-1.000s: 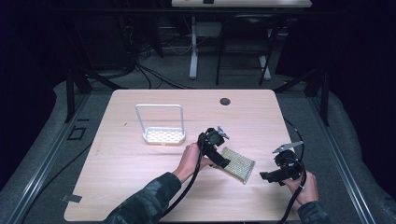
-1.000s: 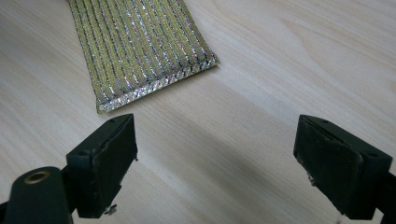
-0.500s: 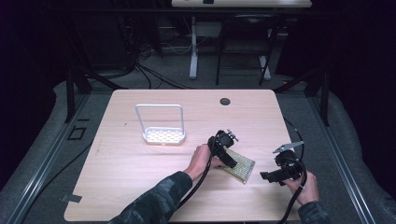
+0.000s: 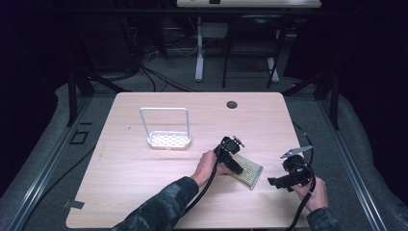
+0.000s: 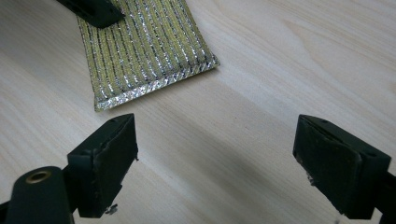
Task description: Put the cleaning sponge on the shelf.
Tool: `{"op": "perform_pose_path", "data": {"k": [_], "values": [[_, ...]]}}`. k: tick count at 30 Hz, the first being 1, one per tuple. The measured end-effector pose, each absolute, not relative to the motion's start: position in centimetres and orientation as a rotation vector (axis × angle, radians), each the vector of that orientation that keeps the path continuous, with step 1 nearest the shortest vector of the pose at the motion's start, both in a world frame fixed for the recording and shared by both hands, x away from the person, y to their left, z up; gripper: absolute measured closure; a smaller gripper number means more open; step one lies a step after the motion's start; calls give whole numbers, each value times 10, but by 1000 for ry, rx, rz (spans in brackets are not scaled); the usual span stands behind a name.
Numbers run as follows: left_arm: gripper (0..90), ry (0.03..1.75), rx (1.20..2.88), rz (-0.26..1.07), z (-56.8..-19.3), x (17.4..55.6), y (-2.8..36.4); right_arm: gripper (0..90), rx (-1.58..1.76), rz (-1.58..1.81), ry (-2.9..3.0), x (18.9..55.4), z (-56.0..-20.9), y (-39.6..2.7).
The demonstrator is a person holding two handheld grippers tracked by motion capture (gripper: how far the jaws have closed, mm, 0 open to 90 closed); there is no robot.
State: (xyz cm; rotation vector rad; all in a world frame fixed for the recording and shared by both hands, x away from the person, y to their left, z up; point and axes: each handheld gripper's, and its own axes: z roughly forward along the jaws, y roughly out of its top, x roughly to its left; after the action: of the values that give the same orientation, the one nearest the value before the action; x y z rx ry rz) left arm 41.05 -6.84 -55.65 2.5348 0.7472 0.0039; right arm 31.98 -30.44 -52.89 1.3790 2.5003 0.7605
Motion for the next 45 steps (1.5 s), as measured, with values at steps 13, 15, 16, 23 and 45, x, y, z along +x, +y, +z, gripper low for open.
{"op": "perform_pose_path", "data": {"k": [13, 15, 16, 23, 45], "values": [[425, 760, 2519, 6, -554, 406, -66, 134, 1374, 764, 2495, 319, -528, -304], [456, 755, 2520, 7, -554, 406, -66, 134, 1377, 764, 2494, 319, -528, -304], [468, 751, 2522, 7, -554, 405, -66, 135, 1377, 765, 2493, 319, -528, -304], [559, 722, 2514, 4, -554, 402, -65, 135, 1376, 764, 2491, 319, -528, -304], [679, 681, 2415, 30, -536, 392, -43, 135, 1369, 758, 2490, 319, -528, -305]]}}
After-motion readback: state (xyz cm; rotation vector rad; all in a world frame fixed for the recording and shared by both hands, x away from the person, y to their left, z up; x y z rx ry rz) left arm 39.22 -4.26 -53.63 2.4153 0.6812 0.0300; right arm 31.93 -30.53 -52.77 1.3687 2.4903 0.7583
